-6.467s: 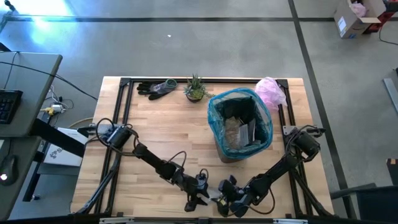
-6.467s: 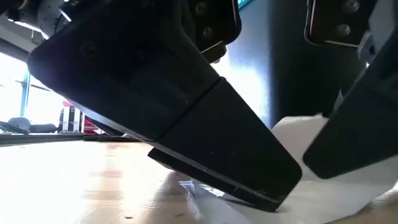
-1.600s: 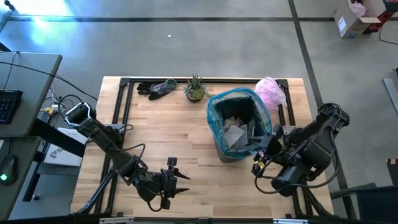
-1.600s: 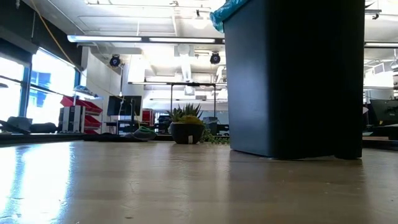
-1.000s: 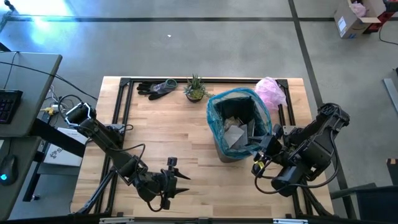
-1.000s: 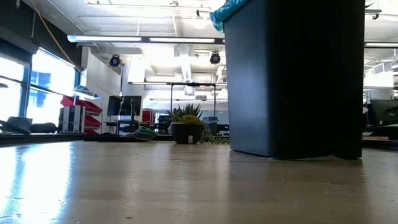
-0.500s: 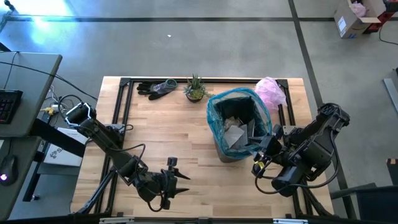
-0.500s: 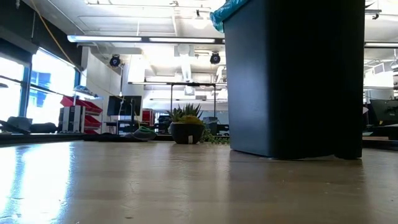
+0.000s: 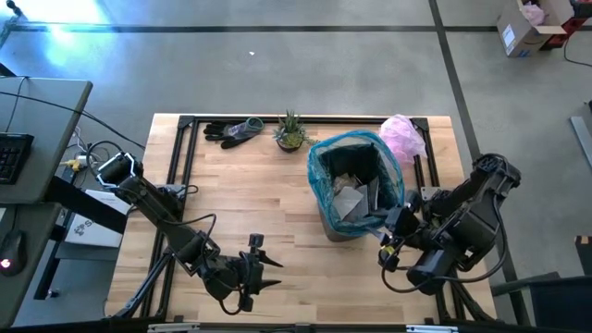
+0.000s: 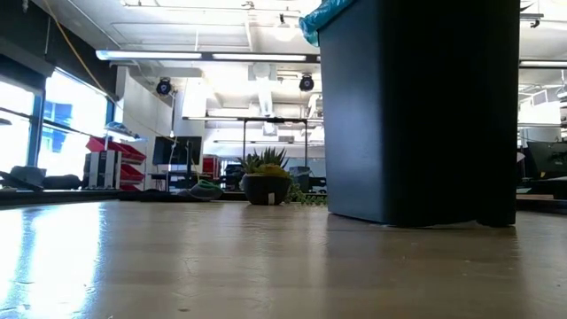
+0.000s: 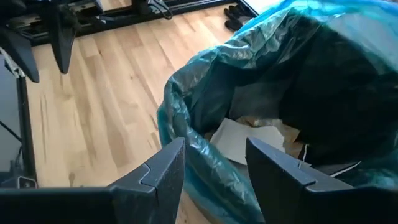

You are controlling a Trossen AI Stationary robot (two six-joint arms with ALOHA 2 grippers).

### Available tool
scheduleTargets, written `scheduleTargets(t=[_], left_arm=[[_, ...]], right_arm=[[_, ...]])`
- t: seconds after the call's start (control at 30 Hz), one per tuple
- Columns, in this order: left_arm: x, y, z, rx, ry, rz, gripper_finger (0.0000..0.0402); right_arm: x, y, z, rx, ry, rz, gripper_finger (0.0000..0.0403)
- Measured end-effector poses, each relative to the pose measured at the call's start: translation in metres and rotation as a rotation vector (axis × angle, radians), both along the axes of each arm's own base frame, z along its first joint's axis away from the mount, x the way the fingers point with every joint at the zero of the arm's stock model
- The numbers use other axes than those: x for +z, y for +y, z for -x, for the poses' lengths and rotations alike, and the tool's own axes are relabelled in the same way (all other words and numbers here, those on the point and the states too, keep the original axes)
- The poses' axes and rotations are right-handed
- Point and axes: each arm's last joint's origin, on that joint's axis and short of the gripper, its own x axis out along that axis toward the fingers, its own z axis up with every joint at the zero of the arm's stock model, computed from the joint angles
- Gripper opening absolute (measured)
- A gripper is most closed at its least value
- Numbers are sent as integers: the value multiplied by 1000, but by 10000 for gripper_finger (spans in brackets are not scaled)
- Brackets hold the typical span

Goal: Place trash/remove bag and relplace
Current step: Remove the blue trash bag from the trash bin

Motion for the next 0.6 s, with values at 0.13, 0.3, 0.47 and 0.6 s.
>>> scheduleTargets(t=[0.13, 0.3, 0.47, 0.6], left_arm=[[0, 0, 0, -3, 1, 2, 158], [0, 0, 0, -3, 2, 2, 158], [0, 0, 0, -3, 1, 2, 158], [0, 0, 0, -3, 1, 2, 158]], right_arm=[[0, 1, 1, -10, -4, -18, 156], [0, 1, 0, -14, -9, -26, 156], [-1, 1, 2, -5, 29, -46, 156], [-2, -1, 3, -26, 42, -53, 156]])
